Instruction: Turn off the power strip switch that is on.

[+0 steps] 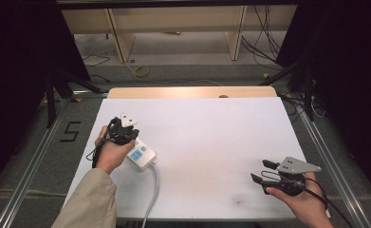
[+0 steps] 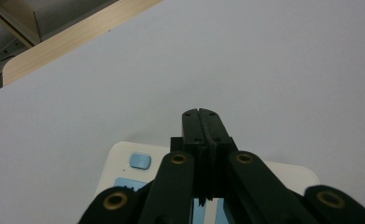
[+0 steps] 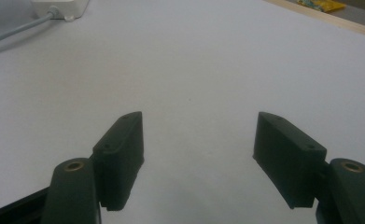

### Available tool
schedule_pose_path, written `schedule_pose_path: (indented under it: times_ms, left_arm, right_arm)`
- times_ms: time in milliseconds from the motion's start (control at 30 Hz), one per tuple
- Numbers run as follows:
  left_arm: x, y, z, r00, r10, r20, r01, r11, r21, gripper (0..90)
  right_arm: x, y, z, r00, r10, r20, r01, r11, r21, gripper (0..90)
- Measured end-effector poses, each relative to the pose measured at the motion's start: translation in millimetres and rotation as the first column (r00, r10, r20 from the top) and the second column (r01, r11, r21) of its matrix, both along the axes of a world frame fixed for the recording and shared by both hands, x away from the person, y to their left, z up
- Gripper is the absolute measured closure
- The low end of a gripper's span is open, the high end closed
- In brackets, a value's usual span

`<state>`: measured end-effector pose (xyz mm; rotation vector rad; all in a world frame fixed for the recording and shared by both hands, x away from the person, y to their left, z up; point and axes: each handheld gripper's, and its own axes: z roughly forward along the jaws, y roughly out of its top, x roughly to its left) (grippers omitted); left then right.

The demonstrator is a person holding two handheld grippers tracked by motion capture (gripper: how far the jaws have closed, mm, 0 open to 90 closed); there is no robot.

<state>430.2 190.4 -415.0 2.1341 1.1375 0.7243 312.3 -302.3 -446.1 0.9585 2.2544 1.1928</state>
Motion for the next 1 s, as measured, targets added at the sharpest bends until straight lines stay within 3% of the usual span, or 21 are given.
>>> schedule_pose_path:
  times_ms: [667, 767, 1000]
  left_arm:
    - [-21.8, -11.2, 6.8, 0.9969, -0.062, 0.048, 0.065, 0.9958, -0.065, 90.0]
    - [-25.9, -11.0, 6.1, 0.9965, -0.061, 0.057, 0.066, 0.9926, -0.102, 90.0]
    - [-34.0, -13.2, 2.3, 0.9948, -0.073, 0.071, 0.08, 0.9916, -0.102, 90.0]
  right_arm:
    - [0.2, -1.0, 0.1, 1.0, -0.008, -0.004, 0.008, 1.0, 0.003, 33.8]
    - [-0.9, -1.4, 1.0, 1.0, -0.007, 0.004, 0.007, 1.0, 0.003, 33.8]
    - [-0.5, -2.3, 0.7, 1.0, -0.009, 0.002, 0.009, 0.9999, 0.004, 33.7]
